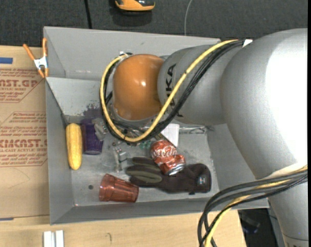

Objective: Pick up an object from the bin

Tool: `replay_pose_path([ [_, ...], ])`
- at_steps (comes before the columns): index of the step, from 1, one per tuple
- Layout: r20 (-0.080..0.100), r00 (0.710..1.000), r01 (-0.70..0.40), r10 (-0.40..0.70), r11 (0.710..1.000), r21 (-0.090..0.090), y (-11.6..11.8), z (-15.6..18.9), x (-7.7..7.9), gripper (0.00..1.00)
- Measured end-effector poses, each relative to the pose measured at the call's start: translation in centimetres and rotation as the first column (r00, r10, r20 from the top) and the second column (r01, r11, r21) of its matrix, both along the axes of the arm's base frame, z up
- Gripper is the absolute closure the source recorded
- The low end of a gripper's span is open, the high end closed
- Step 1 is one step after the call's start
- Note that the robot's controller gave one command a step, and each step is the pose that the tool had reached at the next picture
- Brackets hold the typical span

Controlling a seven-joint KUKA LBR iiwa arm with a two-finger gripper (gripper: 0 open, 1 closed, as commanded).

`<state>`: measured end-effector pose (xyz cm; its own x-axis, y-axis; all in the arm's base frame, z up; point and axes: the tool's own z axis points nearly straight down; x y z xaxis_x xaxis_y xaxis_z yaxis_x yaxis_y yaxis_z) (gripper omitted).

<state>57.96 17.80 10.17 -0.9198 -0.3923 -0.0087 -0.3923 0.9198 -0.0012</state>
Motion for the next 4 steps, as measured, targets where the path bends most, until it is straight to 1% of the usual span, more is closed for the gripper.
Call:
replay_pose_path([
  [1,-0.003,0.997,0.080,-0.080,0.997,0.000,-3.1,-2.1,-0.3,0.00],
  [2,-0.013,0.985,0.169,-0.169,0.986,-0.004,-4.0,3.5,-1.3,0.00],
  [3,0.007,0.993,0.119,-0.119,0.993,0.004,-7.6,3.1,-1.8,0.00],
  [4,-0.006,0.991,0.131,-0.131,0.991,0.000,-10.5,-2.4,-3.3,0.00],
])
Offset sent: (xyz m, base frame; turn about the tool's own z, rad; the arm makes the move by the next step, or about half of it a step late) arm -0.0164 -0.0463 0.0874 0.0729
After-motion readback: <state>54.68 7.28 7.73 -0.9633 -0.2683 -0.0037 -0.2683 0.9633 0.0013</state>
